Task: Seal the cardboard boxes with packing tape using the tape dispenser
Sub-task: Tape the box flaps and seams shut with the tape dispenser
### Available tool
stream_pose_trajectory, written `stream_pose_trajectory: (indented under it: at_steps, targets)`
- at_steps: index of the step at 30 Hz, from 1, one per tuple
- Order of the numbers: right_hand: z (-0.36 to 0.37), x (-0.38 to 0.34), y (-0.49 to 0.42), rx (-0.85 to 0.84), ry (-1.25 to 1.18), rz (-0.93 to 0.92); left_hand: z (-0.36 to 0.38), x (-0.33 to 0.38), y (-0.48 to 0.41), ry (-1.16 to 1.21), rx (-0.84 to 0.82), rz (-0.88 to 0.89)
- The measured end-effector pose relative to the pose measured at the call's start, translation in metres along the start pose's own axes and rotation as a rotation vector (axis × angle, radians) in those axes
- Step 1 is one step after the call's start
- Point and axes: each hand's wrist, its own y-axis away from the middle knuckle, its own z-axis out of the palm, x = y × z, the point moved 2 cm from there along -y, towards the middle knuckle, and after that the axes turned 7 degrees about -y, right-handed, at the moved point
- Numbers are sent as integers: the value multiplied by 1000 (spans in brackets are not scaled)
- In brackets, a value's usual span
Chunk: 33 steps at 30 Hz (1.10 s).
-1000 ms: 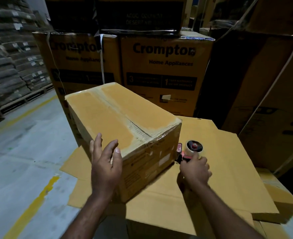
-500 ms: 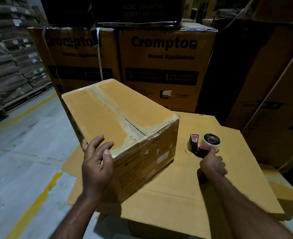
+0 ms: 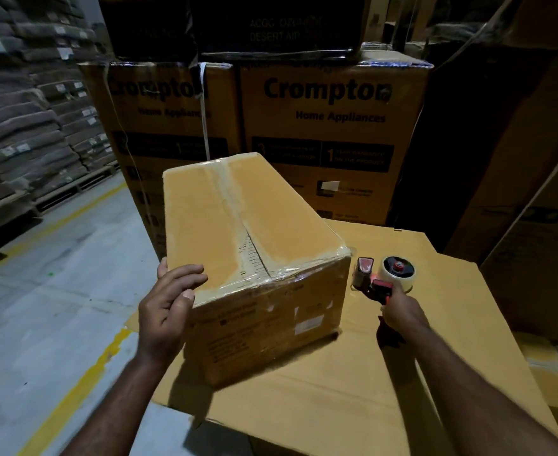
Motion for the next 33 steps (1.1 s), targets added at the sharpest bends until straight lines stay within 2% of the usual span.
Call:
stream_pose_trajectory:
  at_steps: [2, 3, 5, 7, 8, 10, 11, 13, 14, 16, 19, 20, 22, 24, 26, 28, 29, 31, 32, 33]
  targets:
    - [-15, -18, 10, 99, 6, -19, -2, -7, -7, 30, -45, 8]
    - [-25, -33, 18, 161, -124, -91, -2, -9, -12, 37, -69, 9]
    - [-51, -68, 42, 198, -565, -266, -2, -13, -20, 50, -122, 9]
    - [-80, -103, 69, 61, -941, -362, -1, -20, -25, 54, -163, -14]
    - [-90, -119, 82, -58, -1003, -408, -2, -20, -25, 52, -169, -48]
    - [-95, -140, 104, -243, -829, -515, -4, -19, -21, 55, -143, -169]
    - [-90, -146, 112, -243, -626, -567, -5, -15, -17, 52, -84, -240]
    - [-77, -152, 127, -91, -228, -619, -3, -12, -6, 80, 99, -426]
    - [-71, -153, 135, -24, -127, -625, -2, -11, 0, 138, 182, -503]
    - [-64, -152, 147, 32, -74, -628, -2, -9, 8, 256, 279, -542]
    - [-61, -141, 153, 99, -95, -671, -5, -14, 13, 214, 248, -454]
    - [-60, -137, 153, 128, -188, -697, -6, -17, 12, 209, 239, -455]
    - [-54, -130, 151, 153, -570, -649, -5, -19, 8, 236, 234, -463]
    - [-40, -127, 152, 146, -1028, -482, -4, -17, 3, 256, 205, -439]
    - [-32, -132, 154, 131, -1273, -341, -5, -20, -1, 264, 167, -418]
    - [-33, -136, 155, 133, -1209, -344, -8, -25, -5, 264, 120, -419]
    - [-35, -135, 154, 173, -1047, -382, -9, -29, -6, 259, 93, -414]
    - [-43, -132, 155, 420, -486, -477, -12, -34, -6, 232, 52, -387]
    - [-44, -137, 162, 549, -278, -596, -13, -35, -5, 218, 43, -361]
    - [-41, -147, 174, 598, -168, -765, -13, -36, -4, 207, 45, -331]
